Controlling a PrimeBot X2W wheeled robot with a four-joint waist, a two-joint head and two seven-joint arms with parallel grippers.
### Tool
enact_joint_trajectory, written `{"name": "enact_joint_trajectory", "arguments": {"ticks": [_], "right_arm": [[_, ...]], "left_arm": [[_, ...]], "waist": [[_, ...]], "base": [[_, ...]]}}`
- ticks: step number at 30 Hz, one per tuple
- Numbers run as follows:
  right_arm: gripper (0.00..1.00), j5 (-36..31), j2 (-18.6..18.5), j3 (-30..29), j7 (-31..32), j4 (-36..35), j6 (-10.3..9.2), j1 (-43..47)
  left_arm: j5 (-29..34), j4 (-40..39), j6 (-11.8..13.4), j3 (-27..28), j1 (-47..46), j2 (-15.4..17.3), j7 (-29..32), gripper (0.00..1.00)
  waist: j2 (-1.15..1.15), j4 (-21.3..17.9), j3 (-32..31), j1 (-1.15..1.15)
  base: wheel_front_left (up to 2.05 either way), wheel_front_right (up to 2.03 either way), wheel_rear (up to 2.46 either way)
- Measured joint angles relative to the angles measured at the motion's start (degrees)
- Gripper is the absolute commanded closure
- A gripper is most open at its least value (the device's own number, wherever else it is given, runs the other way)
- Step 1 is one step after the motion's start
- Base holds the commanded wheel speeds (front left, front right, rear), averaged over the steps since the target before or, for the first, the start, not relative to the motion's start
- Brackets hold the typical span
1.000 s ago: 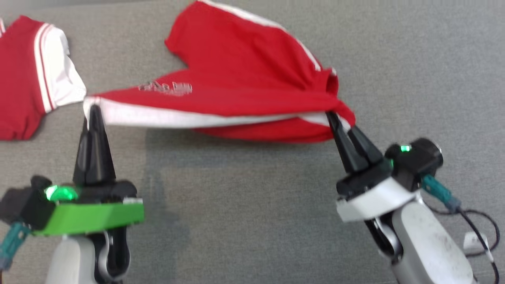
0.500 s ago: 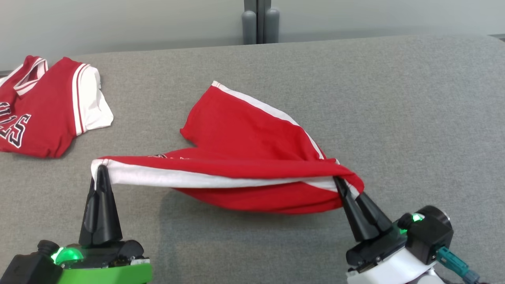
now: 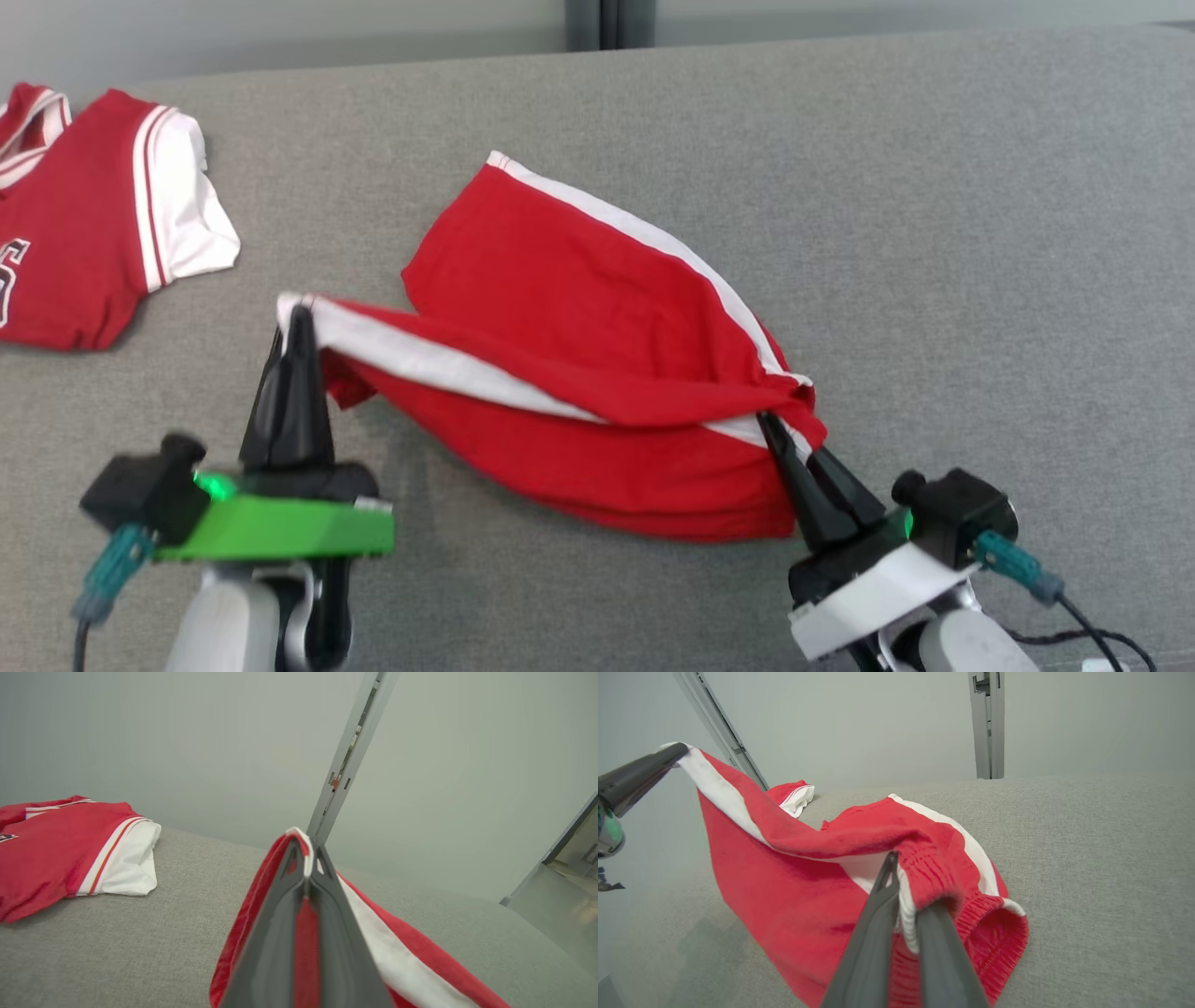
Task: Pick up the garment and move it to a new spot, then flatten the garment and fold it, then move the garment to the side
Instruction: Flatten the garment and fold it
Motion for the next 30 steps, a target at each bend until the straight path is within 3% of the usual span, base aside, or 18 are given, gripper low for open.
{"name": "enact_joint_trajectory", "arguments": {"ticks": [12, 22, 23, 25, 26, 27, 28, 29, 30], "right_arm": [[1.0, 3.93, 2.05, -0.62, -2.05, 10.87, 0.0, -11.22], [1.0, 5.91, 2.18, -2.05, -2.38, 11.85, 0.0, -15.41], [0.93, 5.91, 2.18, -1.9, -2.38, 11.9, 0.0, -15.64], [0.57, 6.02, 2.19, -1.64, -2.38, 11.89, 0.0, -16.19], [0.15, 6.15, 2.2, -1.52, -2.38, 11.8, 0.0, -16.39], [0.0, 6.39, 2.2, -1.35, -2.38, 11.66, 0.0, -16.43], [0.0, 6.42, 2.2, -1.27, -2.38, 11.59, 0.0, -16.43], [0.0, 6.42, 2.2, -1.27, -2.38, 11.39, 0.0, -16.42], [0.0, 6.35, 2.2, -1.36, -2.38, 11.2, 0.0, -16.4]], "left_arm": [[3.47, 21.86, -1.24, -4.05, -23.64, 1.77, -0.01, 1.0], [5.94, 38.47, -1.69, -7.09, -37.47, 2.56, 0.03, 1.0], [6.02, 39.89, -1.7, -7.23, -38.56, 2.63, 0.02, 1.0], [6.3, 41.98, -1.71, -7.45, -40.12, 2.75, -0.05, 1.0], [6.33, 43.07, -1.71, -7.54, -40.98, 2.75, -0.26, 1.0], [6.45, 44.15, -1.71, -7.66, -41.88, 2.74, -0.56, 1.0], [6.47, 44.82, -1.71, -7.73, -42.42, 2.7, -0.75, 0.71], [6.86, 45.36, -1.71, -8.03, -42.98, 2.67, -1.0, 0.08], [7.06, 45.93, -1.71, -8.22, -43.5, 2.6, -1.25, 0.0]], "waist": [[0.0, -2.66, 7.29, 0.0], [0.0, -6.43, 12.92, 0.0], [0.0, -6.74, 13.38, 0.0], [0.0, -7.25, 14.06, 0.0], [0.0, -7.57, 14.39, 0.0], [0.0, -7.95, 14.72, 0.0], [0.0, -8.17, 14.88, 0.0], [0.0, -8.42, 15.04, 0.0], [0.0, -8.63, 15.13, 0.0]], "base": [[0.0, 0.0, 0.0], [0.0, 0.0, 0.0], [0.0, 0.0, 0.0], [0.0, 0.0, 0.0], [0.0, 0.0, 0.0], [0.0, 0.0, 0.0], [0.0, 0.0, 0.0], [0.0, 0.0, 0.0], [0.0, 0.0, 0.0]]}}
